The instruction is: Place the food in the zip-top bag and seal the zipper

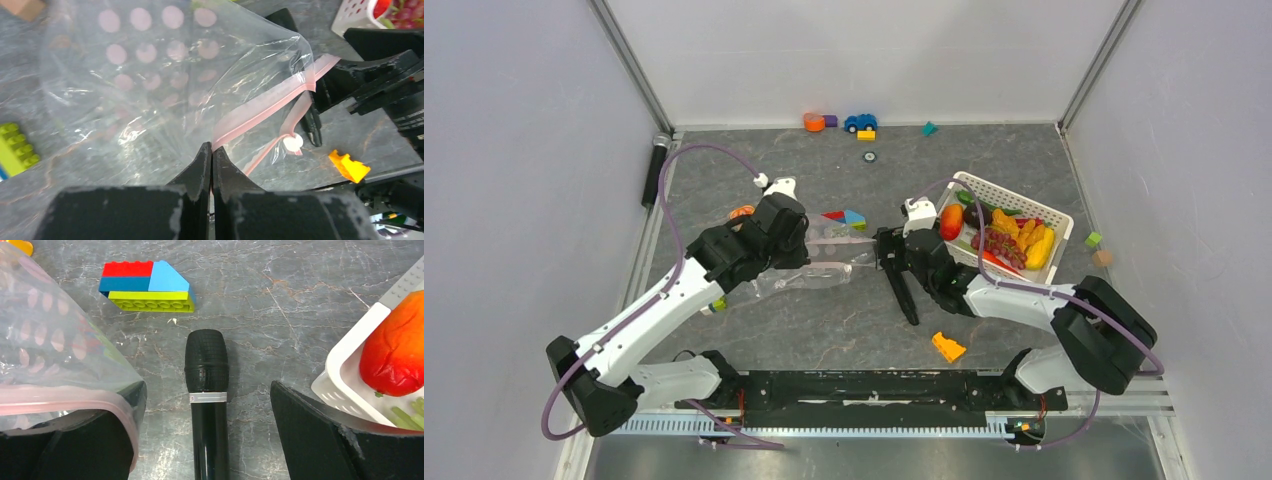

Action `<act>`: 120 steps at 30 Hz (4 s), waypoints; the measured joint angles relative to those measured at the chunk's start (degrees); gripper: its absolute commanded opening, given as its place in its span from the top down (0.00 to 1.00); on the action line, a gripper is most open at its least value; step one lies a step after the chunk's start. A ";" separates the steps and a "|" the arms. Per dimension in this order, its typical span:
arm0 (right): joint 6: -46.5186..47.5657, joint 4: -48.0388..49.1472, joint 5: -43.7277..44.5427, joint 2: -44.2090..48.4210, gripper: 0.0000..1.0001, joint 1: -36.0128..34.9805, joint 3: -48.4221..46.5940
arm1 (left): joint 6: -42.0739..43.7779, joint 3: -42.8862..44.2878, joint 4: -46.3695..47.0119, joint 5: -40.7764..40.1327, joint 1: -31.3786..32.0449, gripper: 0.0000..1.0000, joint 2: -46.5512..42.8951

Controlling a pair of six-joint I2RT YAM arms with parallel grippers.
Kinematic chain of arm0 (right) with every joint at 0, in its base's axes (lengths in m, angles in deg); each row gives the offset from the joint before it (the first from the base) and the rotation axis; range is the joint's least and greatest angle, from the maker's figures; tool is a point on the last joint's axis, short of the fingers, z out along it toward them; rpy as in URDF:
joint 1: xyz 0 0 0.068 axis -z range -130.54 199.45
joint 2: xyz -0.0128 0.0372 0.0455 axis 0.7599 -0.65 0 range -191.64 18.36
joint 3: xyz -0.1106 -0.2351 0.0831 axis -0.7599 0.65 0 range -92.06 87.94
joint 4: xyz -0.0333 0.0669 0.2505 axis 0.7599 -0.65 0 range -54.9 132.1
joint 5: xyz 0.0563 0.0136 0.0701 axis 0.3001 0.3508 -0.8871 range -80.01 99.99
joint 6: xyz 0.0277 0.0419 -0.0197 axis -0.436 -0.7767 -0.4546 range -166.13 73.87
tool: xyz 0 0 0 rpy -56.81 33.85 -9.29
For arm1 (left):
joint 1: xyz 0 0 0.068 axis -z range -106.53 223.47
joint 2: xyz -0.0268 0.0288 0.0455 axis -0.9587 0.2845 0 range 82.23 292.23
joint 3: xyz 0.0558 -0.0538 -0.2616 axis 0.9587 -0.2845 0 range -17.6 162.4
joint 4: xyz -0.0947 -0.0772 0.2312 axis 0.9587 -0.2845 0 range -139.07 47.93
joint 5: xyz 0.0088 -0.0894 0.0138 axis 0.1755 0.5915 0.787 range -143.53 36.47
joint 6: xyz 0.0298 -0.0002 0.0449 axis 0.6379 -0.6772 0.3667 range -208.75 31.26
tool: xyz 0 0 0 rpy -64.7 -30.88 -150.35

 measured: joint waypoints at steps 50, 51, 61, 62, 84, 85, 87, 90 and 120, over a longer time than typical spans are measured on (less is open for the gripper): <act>8.41 -12.68 -0.07 5.38 0.02 31.15 -6.56 | 3.43 -18.12 23.76 1.44 0.24 0.97 -5.33; 7.98 -12.66 0.31 3.08 0.02 31.89 -7.43 | 3.43 -18.43 24.11 1.44 0.24 0.97 -5.70; 6.86 -12.41 1.18 -12.17 0.16 33.16 -13.64 | 3.89 -19.80 27.15 1.03 0.24 0.98 -6.21; 7.10 -12.44 1.01 -13.22 0.17 33.16 -14.23 | 3.91 -19.93 27.43 1.01 0.24 0.98 -6.19; 9.05 -11.06 4.07 -8.48 0.71 33.31 -11.28 | 4.02 -20.44 29.42 0.96 0.24 0.98 -4.09; 9.20 -10.58 4.02 -6.71 0.71 33.31 -10.25 | 4.02 -20.44 29.46 0.96 0.24 0.98 -4.09; 9.75 -9.20 3.10 -2.69 0.71 33.31 -7.98 | 4.02 -20.46 29.66 0.94 0.24 0.98 -4.09; 11.08 -5.92 -0.39 3.34 0.71 33.33 -4.37 | 4.00 -20.46 29.70 0.96 0.24 0.98 -4.09; 31.19 11.26 -60.46 5.11 0.73 5.55 -4.70 | 4.02 -21.49 31.15 3.23 0.24 0.98 -4.96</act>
